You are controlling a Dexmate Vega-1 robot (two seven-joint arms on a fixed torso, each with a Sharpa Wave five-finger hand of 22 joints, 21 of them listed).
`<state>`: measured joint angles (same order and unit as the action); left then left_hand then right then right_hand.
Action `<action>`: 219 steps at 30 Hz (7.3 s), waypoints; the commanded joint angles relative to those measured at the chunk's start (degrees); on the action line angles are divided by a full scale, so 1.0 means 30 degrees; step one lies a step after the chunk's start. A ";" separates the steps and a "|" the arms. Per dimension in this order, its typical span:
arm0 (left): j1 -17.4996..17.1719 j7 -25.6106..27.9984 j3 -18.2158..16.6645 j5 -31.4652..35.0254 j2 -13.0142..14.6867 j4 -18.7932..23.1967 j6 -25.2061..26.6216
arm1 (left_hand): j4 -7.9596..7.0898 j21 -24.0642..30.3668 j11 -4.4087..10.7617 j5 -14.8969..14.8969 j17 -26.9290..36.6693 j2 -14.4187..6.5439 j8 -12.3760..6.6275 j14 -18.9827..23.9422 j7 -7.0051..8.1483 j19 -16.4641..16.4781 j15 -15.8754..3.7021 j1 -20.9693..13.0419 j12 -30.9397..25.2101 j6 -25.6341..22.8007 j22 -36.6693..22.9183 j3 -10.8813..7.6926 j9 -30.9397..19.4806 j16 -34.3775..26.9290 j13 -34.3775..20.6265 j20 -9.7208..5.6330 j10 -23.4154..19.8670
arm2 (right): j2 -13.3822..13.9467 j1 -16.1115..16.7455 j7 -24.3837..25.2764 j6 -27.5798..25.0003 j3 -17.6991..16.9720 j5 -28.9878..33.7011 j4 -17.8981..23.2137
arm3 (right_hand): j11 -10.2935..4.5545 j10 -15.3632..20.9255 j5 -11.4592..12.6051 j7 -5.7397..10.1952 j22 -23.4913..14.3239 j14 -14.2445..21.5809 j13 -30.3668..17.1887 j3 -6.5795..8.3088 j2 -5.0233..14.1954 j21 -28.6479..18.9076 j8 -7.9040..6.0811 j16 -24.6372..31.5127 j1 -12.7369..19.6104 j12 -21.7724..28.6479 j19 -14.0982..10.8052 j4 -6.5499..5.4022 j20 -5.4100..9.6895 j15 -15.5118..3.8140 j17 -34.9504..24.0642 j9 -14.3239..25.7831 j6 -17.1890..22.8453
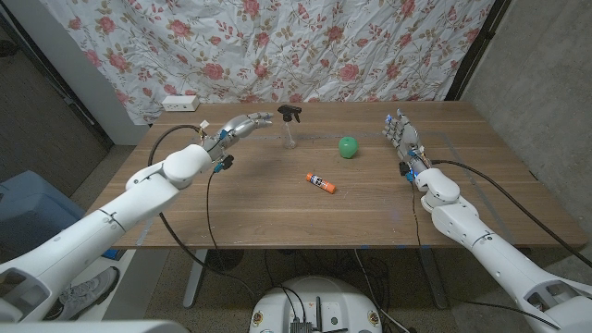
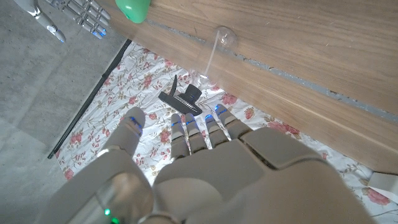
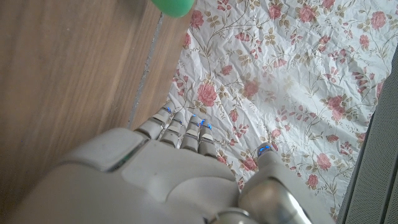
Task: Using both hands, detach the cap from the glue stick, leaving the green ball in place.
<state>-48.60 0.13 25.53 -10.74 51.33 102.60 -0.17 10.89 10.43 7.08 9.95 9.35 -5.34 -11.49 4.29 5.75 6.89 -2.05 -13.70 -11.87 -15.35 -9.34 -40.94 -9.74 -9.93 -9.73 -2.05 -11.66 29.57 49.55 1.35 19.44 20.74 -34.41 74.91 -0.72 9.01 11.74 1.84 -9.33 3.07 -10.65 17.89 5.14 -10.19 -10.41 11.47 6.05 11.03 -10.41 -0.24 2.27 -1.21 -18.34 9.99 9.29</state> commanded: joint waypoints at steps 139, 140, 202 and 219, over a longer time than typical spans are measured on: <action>0.4147 -0.6627 0.8217 2.2921 -0.3973 0.1003 0.2329 | -0.0122 0.0065 0.1742 0.0103 0.0099 0.4954 -0.0740 0.1376 0.1918 -0.1009 -0.0810 -0.8265 0.0067 -0.2247 -0.0056 0.1863 -0.0218 -0.0382 -0.0265 -0.0178 -0.4137 | 0.0128 0.1232 0.0586 -0.0460 -0.0484 -0.0827 0.0696 | 0.0173 0.0017 -0.0108 -0.0076 -0.0087 -0.0635 -0.0025 0.0215 0.0527 -0.0152 -0.0098 0.0209 -0.0341 -0.0008 0.0520 0.0562 -0.0430 0.0445 0.0707 0.0032 0.0144; 0.4123 -0.6534 0.8206 2.2900 -0.3960 0.0983 0.2298 | -0.0133 0.0074 0.1683 0.0104 0.0104 0.4953 -0.0745 0.1529 0.1917 -0.0955 -0.0821 -0.8353 0.0009 -0.2283 -0.0056 0.1952 -0.0221 -0.0398 -0.0274 -0.0146 -0.4395 | 0.0134 0.1231 0.0596 -0.0474 -0.0492 -0.0833 0.0709 | 0.0187 0.0016 -0.0109 -0.0051 -0.0087 -0.0642 -0.0025 0.0216 0.0532 -0.0153 -0.0096 0.0211 -0.0346 -0.0008 0.0521 0.0564 -0.0427 0.0441 0.0710 0.0032 0.0138; 0.3736 -0.1997 0.8884 2.3940 -0.4484 -0.1112 0.1987 | -0.0246 0.0178 0.1915 0.0209 0.0125 0.4233 -0.1753 0.6880 0.2165 0.2536 -0.2734 -1.3439 -0.0027 -0.9140 -0.0102 0.4342 -0.0372 -0.0400 -0.0399 -0.0025 -1.0839 | 0.0243 0.2126 0.2018 -0.0537 -0.0899 -0.0576 0.1749 | 0.0132 0.0377 -0.0096 0.0136 -0.0098 -0.0505 -0.0054 0.0223 0.0739 -0.0264 -0.0205 0.0442 -0.0668 0.0086 0.0214 0.0470 -0.0739 0.0365 0.0759 0.0050 0.0616; 0.3864 -0.1107 0.9367 2.4035 -0.4795 -0.1855 0.2153 | -0.0372 0.0140 0.1931 0.0310 0.0178 0.3748 -0.2134 0.7721 0.2194 0.2756 -0.2901 -1.4150 -0.0190 -1.1921 -0.0114 0.5075 -0.0420 -0.0413 -0.0446 -0.0063 -1.2980 | 0.0196 0.2132 0.2078 -0.0455 -0.0951 -0.0574 0.1681 | 0.0122 0.0442 -0.0083 0.0180 -0.0101 -0.0452 -0.0059 0.0228 0.0762 -0.0264 -0.0223 0.0495 -0.0738 0.0092 0.0143 0.0440 -0.0833 0.0385 0.0766 0.0056 0.0768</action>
<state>-37.17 -4.31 52.82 61.21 37.44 98.31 5.76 9.83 10.66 12.79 10.86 9.76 6.24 -17.57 26.57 12.28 14.47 -2.52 -55.51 -11.91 -49.40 -9.46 -26.33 -10.77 -11.21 -10.77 -2.05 -49.15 30.23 55.81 7.31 17.98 18.05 -36.13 80.00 -0.31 10.04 11.30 2.37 -9.45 1.34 -10.68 18.36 5.44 -10.61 -10.62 12.58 4.08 11.03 -9.50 1.19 0.09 -0.09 -15.98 9.98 11.26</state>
